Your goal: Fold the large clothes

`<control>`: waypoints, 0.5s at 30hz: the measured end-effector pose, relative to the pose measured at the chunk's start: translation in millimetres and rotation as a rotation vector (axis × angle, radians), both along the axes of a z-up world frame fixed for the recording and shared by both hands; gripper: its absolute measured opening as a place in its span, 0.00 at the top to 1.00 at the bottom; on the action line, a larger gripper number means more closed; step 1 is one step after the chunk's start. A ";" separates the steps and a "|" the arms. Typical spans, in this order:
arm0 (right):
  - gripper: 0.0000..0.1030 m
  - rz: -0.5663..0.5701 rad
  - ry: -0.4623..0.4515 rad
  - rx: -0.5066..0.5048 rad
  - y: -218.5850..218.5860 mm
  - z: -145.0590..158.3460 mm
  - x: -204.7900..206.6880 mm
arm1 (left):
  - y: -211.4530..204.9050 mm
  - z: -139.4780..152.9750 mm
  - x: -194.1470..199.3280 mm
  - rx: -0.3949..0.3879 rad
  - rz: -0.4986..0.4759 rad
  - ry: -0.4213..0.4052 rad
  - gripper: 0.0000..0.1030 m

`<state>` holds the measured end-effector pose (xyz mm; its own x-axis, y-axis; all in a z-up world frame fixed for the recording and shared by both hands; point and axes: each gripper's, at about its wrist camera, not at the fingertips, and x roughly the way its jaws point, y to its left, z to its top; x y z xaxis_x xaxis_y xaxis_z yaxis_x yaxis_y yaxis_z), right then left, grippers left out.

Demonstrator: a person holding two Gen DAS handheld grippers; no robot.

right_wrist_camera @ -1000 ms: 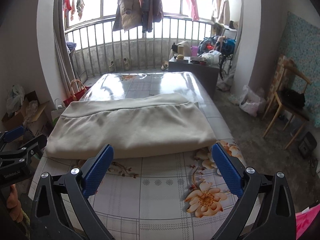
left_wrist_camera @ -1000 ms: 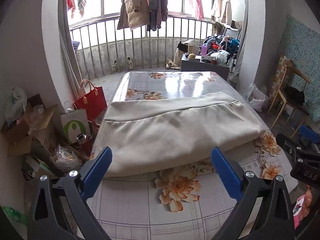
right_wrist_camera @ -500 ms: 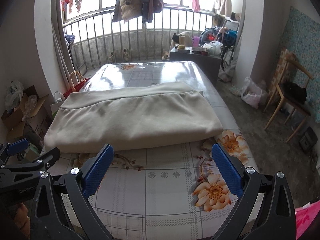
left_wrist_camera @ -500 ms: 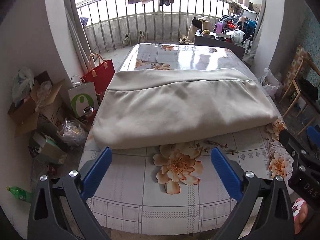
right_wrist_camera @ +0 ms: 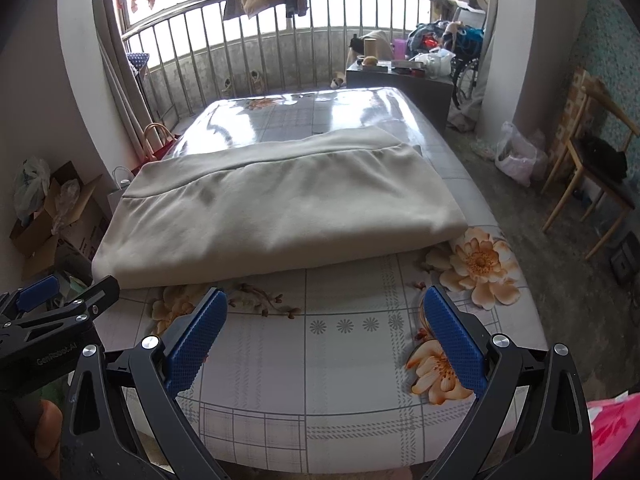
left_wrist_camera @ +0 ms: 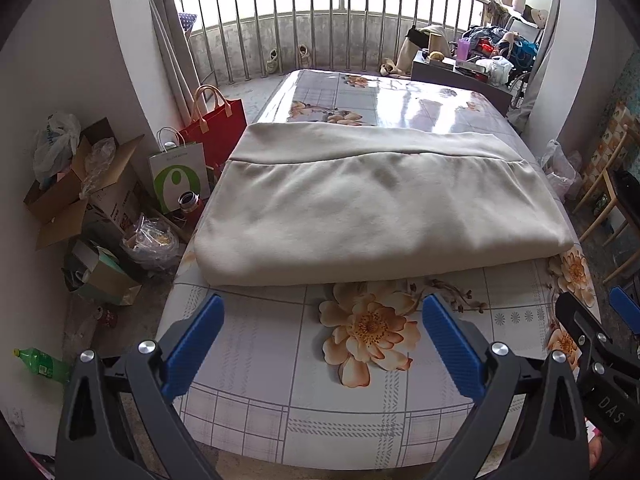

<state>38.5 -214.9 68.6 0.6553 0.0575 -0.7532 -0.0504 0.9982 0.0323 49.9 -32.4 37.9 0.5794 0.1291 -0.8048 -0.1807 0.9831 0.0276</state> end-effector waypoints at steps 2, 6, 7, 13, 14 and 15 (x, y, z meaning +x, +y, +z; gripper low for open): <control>0.08 0.003 0.004 -0.005 2.5 0.3 -0.6 | 1.9 0.0 -0.6 -0.001 0.001 -0.001 0.05; 0.08 0.007 0.005 -0.017 6.8 1.9 -0.3 | 4.0 0.2 -1.2 -0.010 0.002 -0.003 0.05; 0.08 0.008 0.005 -0.018 7.5 2.5 0.0 | 5.8 0.5 -1.3 -0.012 0.003 -0.003 0.05; 0.08 0.001 0.005 -0.027 10.4 4.3 0.8 | 12.0 1.5 -1.8 -0.020 0.003 -0.010 0.05; 0.08 0.003 0.007 -0.029 11.1 4.0 0.6 | 12.9 1.2 -2.1 -0.023 0.004 -0.009 0.05; 0.08 0.005 0.009 -0.031 11.8 3.8 0.5 | 13.9 0.8 -2.3 -0.025 0.005 -0.007 0.05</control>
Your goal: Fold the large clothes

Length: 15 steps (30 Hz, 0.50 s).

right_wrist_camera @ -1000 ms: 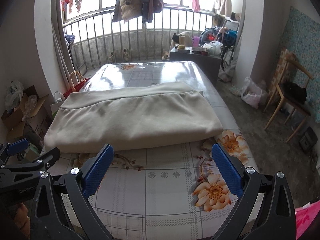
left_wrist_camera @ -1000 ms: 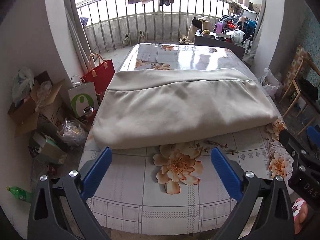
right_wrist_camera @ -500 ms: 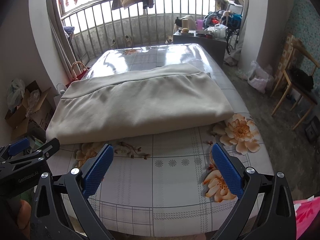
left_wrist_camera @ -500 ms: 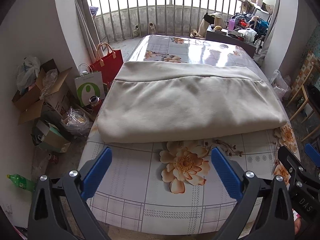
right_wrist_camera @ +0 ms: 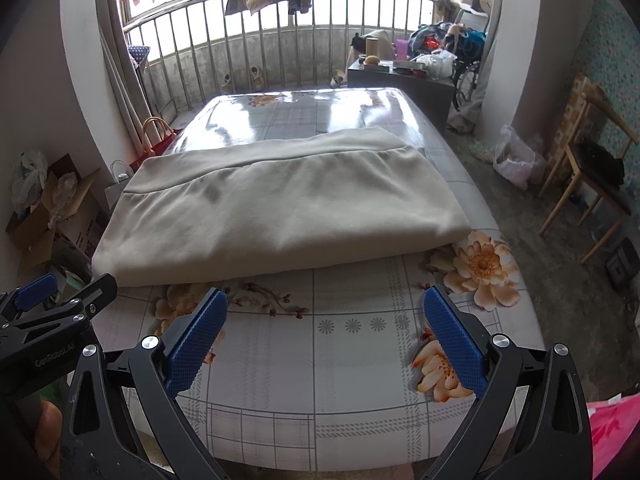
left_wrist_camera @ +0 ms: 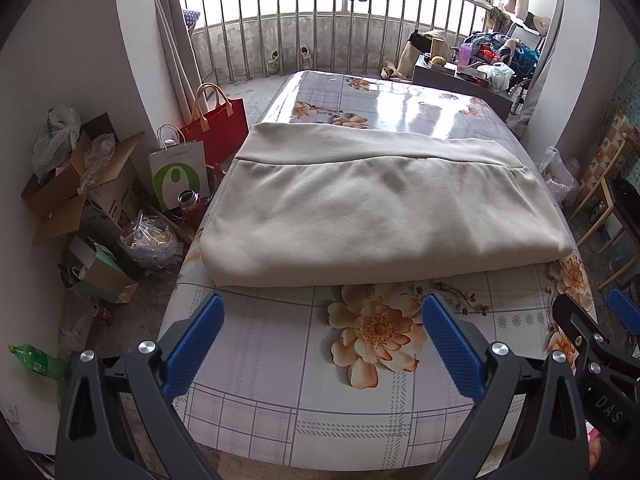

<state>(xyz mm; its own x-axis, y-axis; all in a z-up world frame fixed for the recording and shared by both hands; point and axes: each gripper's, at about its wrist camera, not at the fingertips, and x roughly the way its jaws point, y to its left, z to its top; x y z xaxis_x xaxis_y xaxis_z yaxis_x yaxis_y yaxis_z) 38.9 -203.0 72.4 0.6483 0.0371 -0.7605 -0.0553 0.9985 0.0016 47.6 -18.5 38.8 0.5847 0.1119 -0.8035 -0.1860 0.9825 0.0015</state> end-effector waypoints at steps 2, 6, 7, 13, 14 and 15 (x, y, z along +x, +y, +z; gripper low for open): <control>0.08 0.003 0.004 -0.006 1.6 -0.4 0.1 | 2.0 -0.5 0.4 -0.006 0.002 0.004 0.05; 0.08 0.001 0.002 -0.007 2.5 0.6 0.0 | 4.1 -0.3 1.2 -0.012 0.003 0.004 0.05; 0.08 0.000 0.000 -0.006 2.6 1.2 -0.1 | 4.1 -0.3 1.2 -0.012 0.002 0.001 0.05; 0.08 -0.004 0.007 0.001 2.2 0.6 -0.9 | 2.2 -1.4 -0.3 -0.008 -0.005 0.004 0.05; 0.08 -0.004 0.009 0.001 2.2 0.3 -0.9 | 2.1 -1.4 -0.3 -0.007 -0.005 0.003 0.05; 0.08 -0.004 0.010 0.002 1.7 0.1 -0.8 | 1.6 -1.5 -0.1 -0.004 -0.006 0.004 0.05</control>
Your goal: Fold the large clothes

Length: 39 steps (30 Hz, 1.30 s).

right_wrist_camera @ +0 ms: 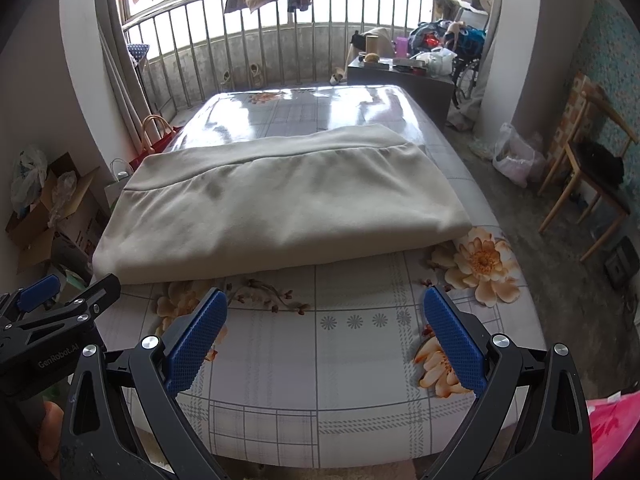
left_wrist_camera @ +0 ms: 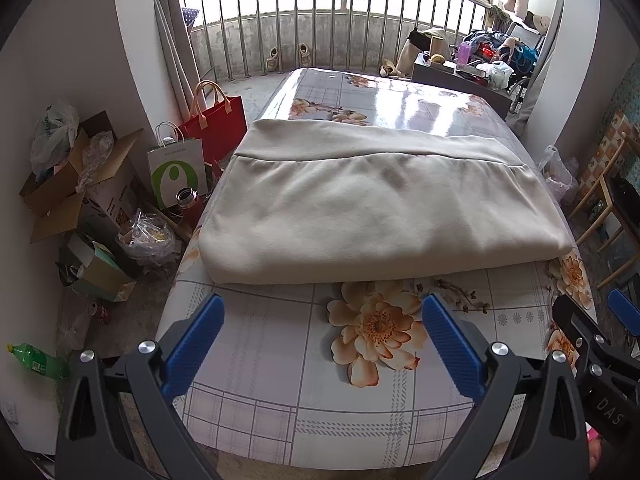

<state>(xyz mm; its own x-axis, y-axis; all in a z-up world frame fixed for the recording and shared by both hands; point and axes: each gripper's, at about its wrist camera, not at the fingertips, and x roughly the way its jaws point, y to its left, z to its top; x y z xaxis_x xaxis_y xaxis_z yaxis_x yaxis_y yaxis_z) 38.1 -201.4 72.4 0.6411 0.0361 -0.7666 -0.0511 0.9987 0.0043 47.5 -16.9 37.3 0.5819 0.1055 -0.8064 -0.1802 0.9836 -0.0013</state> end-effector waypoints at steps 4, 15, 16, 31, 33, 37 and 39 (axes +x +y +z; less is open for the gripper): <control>0.08 -0.002 0.000 0.009 -2.3 -0.5 0.5 | -1.3 -1.0 1.1 0.006 -0.001 0.002 0.05; 0.08 -0.002 0.017 0.034 -12.4 -7.5 4.2 | -11.8 -1.2 5.0 0.035 -0.003 0.013 0.05; 0.08 -0.003 0.016 0.036 -13.5 -7.3 4.6 | -12.3 -1.1 5.2 0.037 -0.002 0.012 0.05; 0.08 -0.007 0.013 0.023 -14.7 -5.1 3.7 | -15.3 0.5 6.8 0.033 -0.001 0.004 0.05; 0.08 -0.007 0.007 0.018 -13.0 -3.0 3.5 | -13.6 1.1 6.4 0.028 0.000 -0.001 0.05; 0.08 -0.004 0.002 0.006 -9.2 -0.9 1.8 | -8.0 1.0 3.4 0.015 0.006 -0.005 0.05; 0.08 -0.001 0.005 0.000 -6.6 -1.0 0.7 | -5.0 -0.2 1.9 0.006 0.009 -0.001 0.05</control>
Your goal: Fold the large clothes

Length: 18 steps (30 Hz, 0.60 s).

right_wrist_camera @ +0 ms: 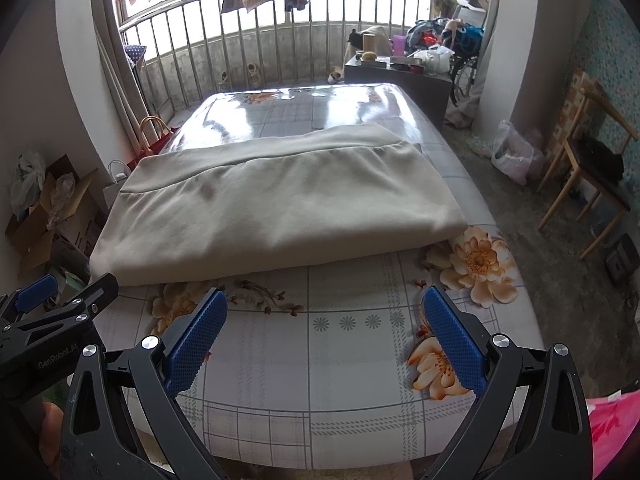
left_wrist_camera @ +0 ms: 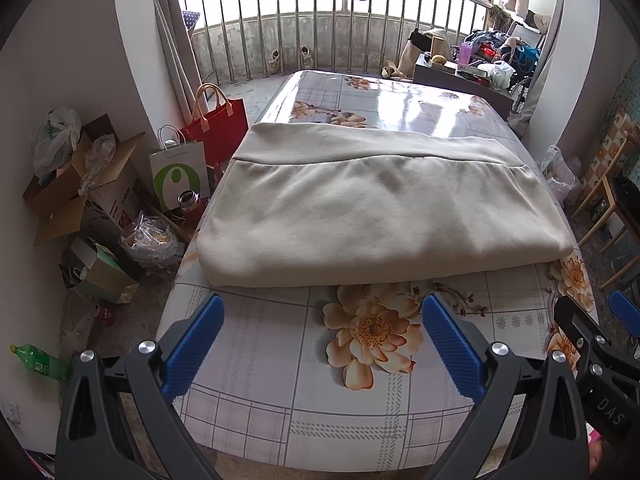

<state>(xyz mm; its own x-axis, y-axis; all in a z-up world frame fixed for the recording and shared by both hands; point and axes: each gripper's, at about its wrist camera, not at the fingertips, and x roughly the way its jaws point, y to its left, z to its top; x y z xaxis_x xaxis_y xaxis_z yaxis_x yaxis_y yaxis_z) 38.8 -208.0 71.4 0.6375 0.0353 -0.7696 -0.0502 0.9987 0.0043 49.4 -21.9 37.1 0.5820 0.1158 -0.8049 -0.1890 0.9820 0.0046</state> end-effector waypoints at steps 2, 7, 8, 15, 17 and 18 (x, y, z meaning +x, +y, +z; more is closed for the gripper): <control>0.08 0.003 0.003 -0.006 3.5 0.1 -0.5 | 3.3 -1.0 -0.4 -0.007 0.002 0.005 0.05; 0.08 0.005 -0.001 -0.015 8.6 2.4 -1.0 | 8.6 -1.0 -0.4 -0.021 0.004 0.002 0.05; 0.08 0.005 -0.004 -0.016 9.3 3.1 -1.3 | 9.1 -0.7 -0.9 -0.021 0.004 0.000 0.05; 0.08 0.001 0.002 -0.028 11.6 2.5 -2.7 | 13.4 -2.0 -3.5 -0.036 0.007 0.004 0.05; 0.08 0.001 0.002 -0.027 12.0 2.3 -2.7 | 13.3 -1.9 -3.7 -0.035 0.007 0.001 0.05; 0.08 0.001 0.001 -0.026 11.9 2.3 -2.8 | 13.8 -1.7 -3.9 -0.035 0.007 -0.001 0.05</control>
